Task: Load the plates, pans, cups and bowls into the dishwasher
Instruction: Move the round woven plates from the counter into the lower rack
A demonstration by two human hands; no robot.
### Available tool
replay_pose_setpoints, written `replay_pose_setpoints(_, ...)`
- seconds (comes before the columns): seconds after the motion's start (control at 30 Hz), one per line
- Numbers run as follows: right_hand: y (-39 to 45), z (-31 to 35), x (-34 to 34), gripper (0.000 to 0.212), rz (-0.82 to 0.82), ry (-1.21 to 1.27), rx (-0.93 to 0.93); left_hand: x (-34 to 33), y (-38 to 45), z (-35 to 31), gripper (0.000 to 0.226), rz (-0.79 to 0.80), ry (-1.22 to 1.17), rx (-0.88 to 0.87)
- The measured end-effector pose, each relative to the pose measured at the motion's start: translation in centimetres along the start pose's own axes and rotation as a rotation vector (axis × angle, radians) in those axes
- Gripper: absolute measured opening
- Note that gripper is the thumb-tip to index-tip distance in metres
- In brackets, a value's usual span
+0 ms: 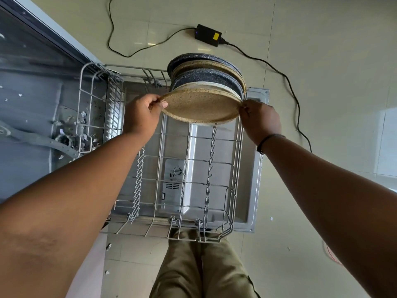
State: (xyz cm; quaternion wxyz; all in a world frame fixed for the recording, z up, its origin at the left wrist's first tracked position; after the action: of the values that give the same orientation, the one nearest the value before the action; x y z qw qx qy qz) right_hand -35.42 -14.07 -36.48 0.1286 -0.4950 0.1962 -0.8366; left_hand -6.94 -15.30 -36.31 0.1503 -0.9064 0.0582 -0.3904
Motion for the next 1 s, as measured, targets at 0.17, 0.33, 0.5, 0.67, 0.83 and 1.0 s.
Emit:
replay_pose_setpoints(0.17,0.3,-0.2,-1.0,0.027,0.108,-0.033,-0.067,-0.5,-0.8,1.0,0.024,0.072,0.048,0.019)
replay_pose_setpoints(0.33,0.5,-0.7,-2.6,0.029,0.232,-0.012,-0.116,-2.0,-0.3,1.7,0.024,0.22,-0.032,0.22)
replay_pose_setpoints(0.5,-0.2,-1.1,-2.7,0.037,0.259,0.042,-0.147,-2.7,0.0,0.3,0.062,0.333,-0.019,0.315)
replay_pose_setpoints(0.67,-2.5,-0.7,-1.6,0.052,0.302,0.031,-0.141,-1.9,-2.3,-1.8,0.076,0.395,0.018,0.326)
replay_pose_setpoints(0.83,-6.5,1.2,0.7,0.063,0.41,-0.12,-0.134,1.0,-8.9,-4.3,0.071,0.47,0.027,0.306)
replay_pose_setpoints(1.0,-13.6,6.1,3.1,0.069,0.509,-0.361,0.025,5.4,-19.6,-7.3,0.069,0.502,0.144,0.306)
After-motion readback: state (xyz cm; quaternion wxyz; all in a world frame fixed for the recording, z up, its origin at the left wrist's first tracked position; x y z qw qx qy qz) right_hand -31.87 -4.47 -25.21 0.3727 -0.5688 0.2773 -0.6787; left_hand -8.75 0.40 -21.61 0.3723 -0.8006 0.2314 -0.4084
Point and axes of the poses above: each hand's wrist, its own y-axis towards the middle knuckle, its own x-axis out of the back of the hand, z = x × y, the point moved 1 cm from there along y, towards the middle knuckle, and after that the axes turned 13 degrees about z, right-handed, at the moved point
